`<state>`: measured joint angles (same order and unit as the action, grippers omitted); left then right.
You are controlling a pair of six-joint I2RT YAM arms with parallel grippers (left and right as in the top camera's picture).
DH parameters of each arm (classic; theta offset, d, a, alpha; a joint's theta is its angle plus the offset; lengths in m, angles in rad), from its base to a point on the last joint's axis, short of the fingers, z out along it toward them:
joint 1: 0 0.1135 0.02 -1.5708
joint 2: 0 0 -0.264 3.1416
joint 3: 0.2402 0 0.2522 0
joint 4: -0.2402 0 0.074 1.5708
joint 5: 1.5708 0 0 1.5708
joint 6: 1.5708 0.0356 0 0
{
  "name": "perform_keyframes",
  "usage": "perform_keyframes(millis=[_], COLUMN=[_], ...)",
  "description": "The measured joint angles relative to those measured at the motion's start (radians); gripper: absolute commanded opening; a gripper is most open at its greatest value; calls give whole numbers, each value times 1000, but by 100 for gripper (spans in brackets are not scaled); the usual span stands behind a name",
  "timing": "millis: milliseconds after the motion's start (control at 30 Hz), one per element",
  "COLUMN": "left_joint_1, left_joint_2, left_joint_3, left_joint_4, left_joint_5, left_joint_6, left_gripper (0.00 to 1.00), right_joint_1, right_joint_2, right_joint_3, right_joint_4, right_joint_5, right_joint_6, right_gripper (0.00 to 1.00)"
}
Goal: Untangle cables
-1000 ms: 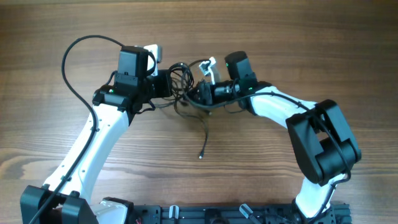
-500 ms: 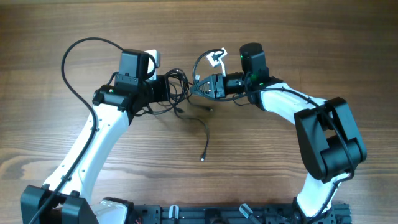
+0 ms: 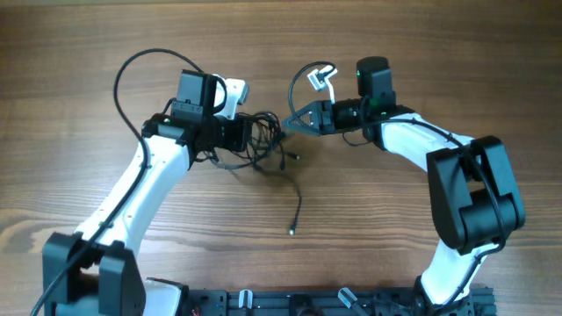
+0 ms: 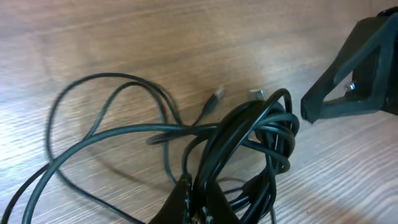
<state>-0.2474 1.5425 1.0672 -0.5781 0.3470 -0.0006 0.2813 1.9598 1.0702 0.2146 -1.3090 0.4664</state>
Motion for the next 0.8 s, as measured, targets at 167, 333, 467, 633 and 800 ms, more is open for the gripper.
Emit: perform_keyframes(millis=[167, 333, 467, 633, 800], left_joint_1=[0, 2, 2, 2, 2], left_joint_2=[19, 19, 19, 19, 19], left_joint_3=[0, 0, 0, 0, 0], left_joint_4=[2, 25, 36, 41, 41], left_joint_5=[29, 40, 48, 108, 142], left_joint_6=[0, 0, -1, -4, -4], left_gripper=[4, 4, 4, 4, 4], right_joint_1=[18, 18, 18, 18, 18], right_joint_2=[0, 0, 0, 0, 0], right_joint_3=[0, 0, 0, 0, 0], right_joint_4=[-6, -35, -56, -58, -75], right_joint_5=[5, 26, 57, 129, 219], right_joint_6=[0, 0, 0, 0, -1], right_gripper=[47, 49, 49, 49, 57])
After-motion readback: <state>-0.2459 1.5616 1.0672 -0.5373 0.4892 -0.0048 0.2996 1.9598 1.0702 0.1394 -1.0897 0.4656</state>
